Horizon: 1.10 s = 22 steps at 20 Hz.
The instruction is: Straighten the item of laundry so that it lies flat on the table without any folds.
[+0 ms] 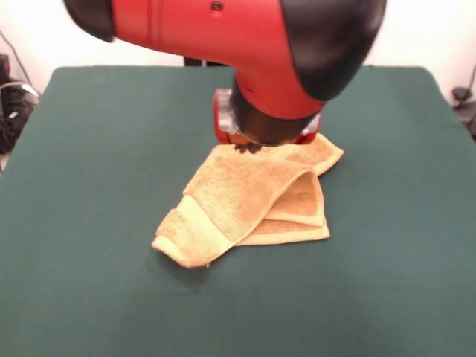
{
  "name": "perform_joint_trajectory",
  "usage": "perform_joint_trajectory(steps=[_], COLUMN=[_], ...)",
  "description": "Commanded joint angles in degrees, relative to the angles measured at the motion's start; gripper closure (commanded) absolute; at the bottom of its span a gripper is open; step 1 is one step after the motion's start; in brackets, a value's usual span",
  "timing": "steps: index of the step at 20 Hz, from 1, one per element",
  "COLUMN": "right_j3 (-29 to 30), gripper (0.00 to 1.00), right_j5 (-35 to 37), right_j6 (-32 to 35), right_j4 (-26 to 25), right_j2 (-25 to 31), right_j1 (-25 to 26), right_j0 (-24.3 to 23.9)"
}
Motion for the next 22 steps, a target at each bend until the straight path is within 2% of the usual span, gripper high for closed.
perform_joint_trajectory(steps=[1, 7, 11, 14, 18, 22], right_j3=[0.8, 2.58, 0.15, 0.48, 4.17, 5.19], gripper=[1.0, 1.0, 1.0, 1.0, 1.0, 1.0], right_j5=[2.21, 0.97, 1.89, 0.7, -8.11, -14.27], right_j6=[-26.46, -32.39, -29.48, -20.86, -3.52, 4.58], right_j4=[-2.97, -3.68, -2.29, 1.06, 8.87, 11.64], right_j2=[6.21, 5.62, 6.64, 7.86, 10.62, 9.32], right_j1=[-0.09, -1.85, 0.06, 1.34, 3.47, 6.12], right_j0=[-2.2, -4.03, -4.22, -3.35, -2.46, -0.21])
